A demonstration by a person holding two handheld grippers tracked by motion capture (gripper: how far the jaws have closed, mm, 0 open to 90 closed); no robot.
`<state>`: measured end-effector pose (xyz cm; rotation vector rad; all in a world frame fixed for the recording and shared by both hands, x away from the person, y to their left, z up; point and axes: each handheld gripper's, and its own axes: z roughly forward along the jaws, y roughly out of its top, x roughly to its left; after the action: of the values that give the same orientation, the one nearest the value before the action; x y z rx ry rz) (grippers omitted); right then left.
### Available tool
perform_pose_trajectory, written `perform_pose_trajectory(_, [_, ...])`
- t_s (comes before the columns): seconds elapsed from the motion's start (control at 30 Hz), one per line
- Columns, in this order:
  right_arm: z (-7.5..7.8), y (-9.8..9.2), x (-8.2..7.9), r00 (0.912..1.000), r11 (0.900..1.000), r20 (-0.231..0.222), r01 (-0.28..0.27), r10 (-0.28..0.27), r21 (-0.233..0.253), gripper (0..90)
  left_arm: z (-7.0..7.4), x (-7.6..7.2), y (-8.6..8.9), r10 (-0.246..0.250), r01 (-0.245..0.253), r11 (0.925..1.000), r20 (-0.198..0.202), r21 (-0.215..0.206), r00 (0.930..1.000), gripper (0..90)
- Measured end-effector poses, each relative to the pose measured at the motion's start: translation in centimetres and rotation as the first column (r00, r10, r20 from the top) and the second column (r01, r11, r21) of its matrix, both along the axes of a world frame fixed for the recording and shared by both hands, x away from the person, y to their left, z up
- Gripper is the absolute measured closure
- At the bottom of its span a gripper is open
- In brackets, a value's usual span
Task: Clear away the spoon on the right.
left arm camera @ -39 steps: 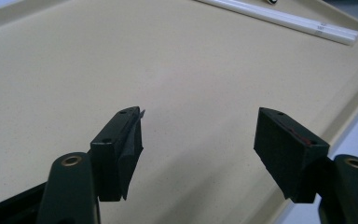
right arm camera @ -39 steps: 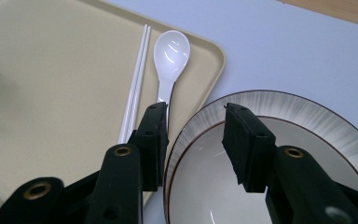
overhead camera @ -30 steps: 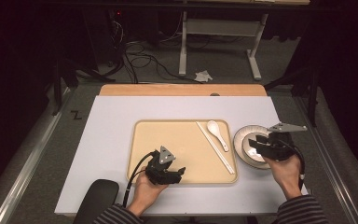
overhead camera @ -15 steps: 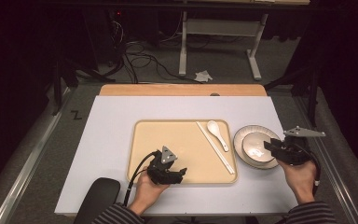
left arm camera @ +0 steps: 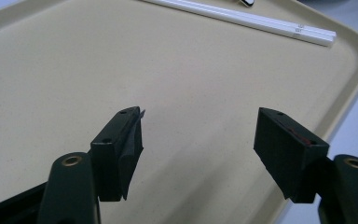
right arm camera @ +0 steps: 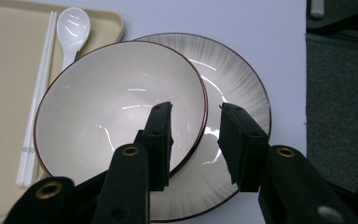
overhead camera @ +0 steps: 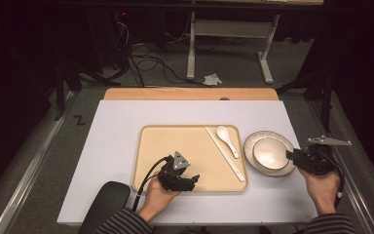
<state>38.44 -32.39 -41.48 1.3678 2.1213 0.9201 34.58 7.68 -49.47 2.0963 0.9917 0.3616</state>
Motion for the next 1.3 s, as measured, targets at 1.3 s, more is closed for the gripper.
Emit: perform_pose_trajectory(1.3, [-3.8, -2.4, 4.1, 0.9545, 0.994, -0.281, 0.109, -0.101, 0.012, 78.5, 0.1, 0.5, -0.8, -0.022, 0.022, 0.9995, 0.015, 0.022, 0.9996, 32.4])
